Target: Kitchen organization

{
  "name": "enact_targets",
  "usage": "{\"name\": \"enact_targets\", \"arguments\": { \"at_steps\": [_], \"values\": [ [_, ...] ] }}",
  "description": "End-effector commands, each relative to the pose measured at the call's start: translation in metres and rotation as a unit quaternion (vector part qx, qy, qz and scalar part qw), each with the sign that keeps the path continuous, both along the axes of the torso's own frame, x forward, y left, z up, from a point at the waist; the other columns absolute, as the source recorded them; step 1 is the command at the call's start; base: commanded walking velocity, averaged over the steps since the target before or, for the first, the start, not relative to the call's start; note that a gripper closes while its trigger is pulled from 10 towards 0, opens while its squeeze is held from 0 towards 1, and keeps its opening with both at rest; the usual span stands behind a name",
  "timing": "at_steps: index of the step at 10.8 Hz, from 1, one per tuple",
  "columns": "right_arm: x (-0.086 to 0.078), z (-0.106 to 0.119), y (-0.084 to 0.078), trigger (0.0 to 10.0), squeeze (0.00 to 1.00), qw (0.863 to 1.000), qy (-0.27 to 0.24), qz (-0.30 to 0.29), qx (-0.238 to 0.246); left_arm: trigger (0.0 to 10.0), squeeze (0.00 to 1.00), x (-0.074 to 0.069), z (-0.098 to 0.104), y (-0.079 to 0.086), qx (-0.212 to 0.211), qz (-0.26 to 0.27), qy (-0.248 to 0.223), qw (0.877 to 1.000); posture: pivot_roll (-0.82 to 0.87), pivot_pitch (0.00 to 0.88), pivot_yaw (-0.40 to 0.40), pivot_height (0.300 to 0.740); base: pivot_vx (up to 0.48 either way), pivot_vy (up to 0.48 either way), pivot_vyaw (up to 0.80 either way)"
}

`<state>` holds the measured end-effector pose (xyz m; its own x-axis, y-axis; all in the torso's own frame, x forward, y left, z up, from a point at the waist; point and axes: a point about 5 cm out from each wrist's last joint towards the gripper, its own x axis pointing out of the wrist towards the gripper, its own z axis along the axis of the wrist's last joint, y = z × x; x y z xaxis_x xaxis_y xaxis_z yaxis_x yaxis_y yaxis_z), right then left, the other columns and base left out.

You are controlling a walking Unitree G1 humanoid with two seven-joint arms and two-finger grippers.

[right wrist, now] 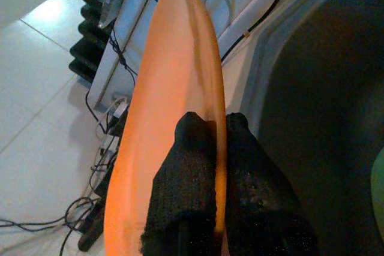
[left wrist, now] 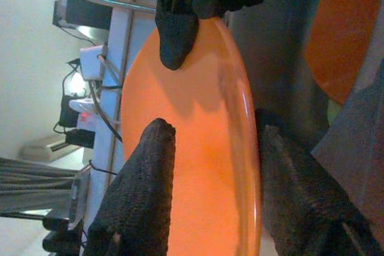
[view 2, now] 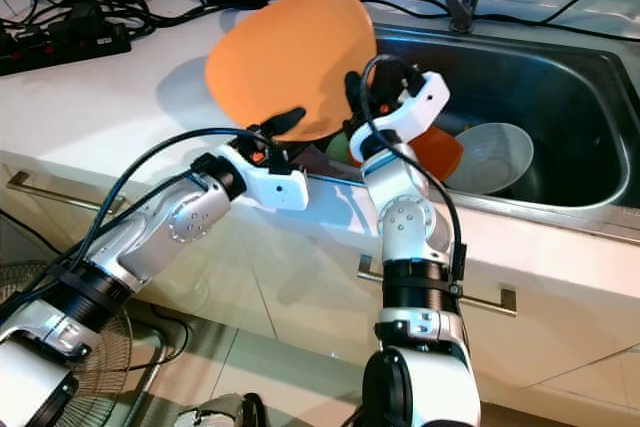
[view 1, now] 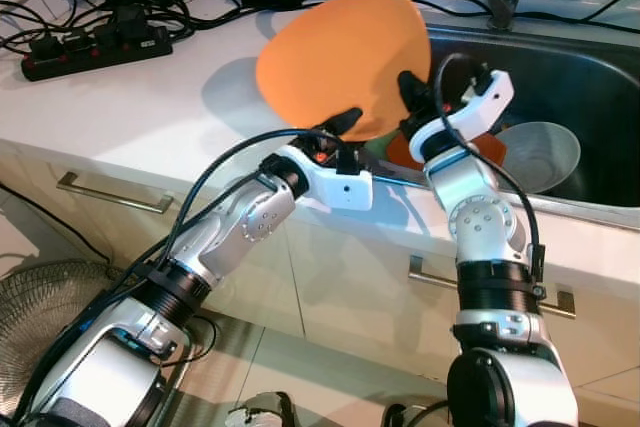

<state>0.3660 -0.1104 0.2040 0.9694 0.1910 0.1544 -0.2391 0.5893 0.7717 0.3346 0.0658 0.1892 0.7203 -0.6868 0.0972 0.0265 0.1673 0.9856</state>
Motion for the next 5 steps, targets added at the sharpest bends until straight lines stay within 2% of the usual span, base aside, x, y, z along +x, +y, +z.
{"name": "enact_targets", "arguments": {
  "at_steps": [1, 2, 3, 5],
  "values": [
    [0.003, 0.006, -0.001, 0.0, 0.00, 1.000, -0.007, -0.012, 0.022, 10.0, 1.00, 0.000, 0.012, 0.003, -0.022, 0.004, -0.023, 0.999, 0.07, 0.080, 0.050, 0.740, 0.000, 0.000, 0.00],
    [0.006, 0.009, -0.009, 0.0, 0.00, 0.999, -0.006, -0.030, 0.036, 10.0, 0.83, 0.000, 0.012, 0.004, -0.021, 0.009, -0.025, 0.999, 0.07, 0.078, 0.050, 0.740, 0.000, 0.000, 0.00],
    [0.011, 0.013, -0.018, 0.0, 0.00, 0.998, -0.009, -0.047, 0.043, 10.0, 0.00, 0.001, 0.012, 0.004, -0.021, 0.010, -0.025, 0.999, 0.07, 0.076, 0.049, 0.740, 0.000, 0.000, 0.00],
    [0.016, 0.021, -0.031, 0.0, 0.00, 0.996, -0.019, -0.072, 0.054, 10.0, 0.00, 0.000, 0.010, 0.003, -0.021, 0.012, -0.024, 0.999, 0.07, 0.077, 0.046, 0.740, 0.000, 0.000, 0.00]
  ]
}}
